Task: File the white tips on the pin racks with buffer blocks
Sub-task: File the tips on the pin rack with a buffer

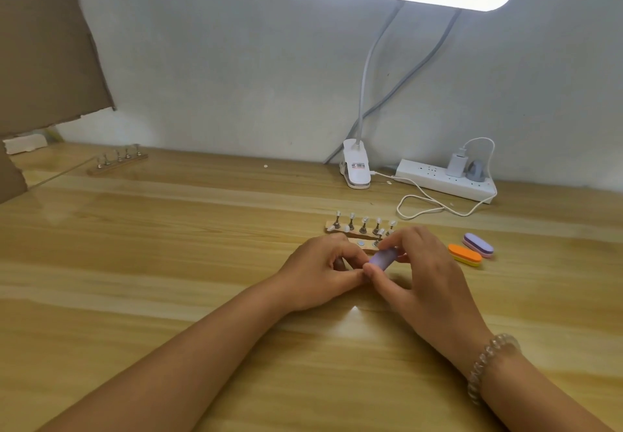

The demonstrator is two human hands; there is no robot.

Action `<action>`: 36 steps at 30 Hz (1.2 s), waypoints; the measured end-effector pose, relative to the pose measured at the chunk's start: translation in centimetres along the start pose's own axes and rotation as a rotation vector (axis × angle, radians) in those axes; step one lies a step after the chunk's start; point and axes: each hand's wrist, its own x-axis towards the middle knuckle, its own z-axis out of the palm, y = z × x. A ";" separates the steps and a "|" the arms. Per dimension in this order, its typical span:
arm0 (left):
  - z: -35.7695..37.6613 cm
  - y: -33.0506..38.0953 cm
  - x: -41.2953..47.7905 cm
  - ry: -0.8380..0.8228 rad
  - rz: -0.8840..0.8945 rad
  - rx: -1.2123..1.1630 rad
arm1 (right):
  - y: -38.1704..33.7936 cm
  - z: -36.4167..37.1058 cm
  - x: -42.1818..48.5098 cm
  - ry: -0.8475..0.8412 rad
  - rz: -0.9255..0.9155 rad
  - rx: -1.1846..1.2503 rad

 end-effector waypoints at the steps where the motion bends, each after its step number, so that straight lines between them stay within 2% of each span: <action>1: 0.0 0.0 0.1 0.016 -0.001 -0.024 | 0.0 0.0 0.0 0.000 0.001 0.006; 5: -0.2 -0.2 0.3 0.085 -0.022 -0.081 | 0.0 -0.1 -0.2 -0.019 -0.034 0.007; 14: -0.1 -0.5 0.3 0.026 -0.009 -0.024 | 0.1 0.0 -0.2 -0.019 0.007 -0.018; 18: 0.3 -0.3 0.0 -0.020 0.004 -0.023 | 0.2 -0.1 0.2 0.034 0.097 0.034; 25: 0.0 -0.4 0.3 0.040 -0.008 -0.193 | -0.5 -0.9 -0.4 -0.060 0.105 0.062; 30: 0.0 -0.3 0.3 0.073 0.012 -0.204 | -0.5 -1.0 -0.6 -0.177 0.110 0.021; 36: 0.3 -0.5 0.1 0.094 0.030 -0.086 | -0.8 -0.7 -0.2 -0.078 0.071 -0.015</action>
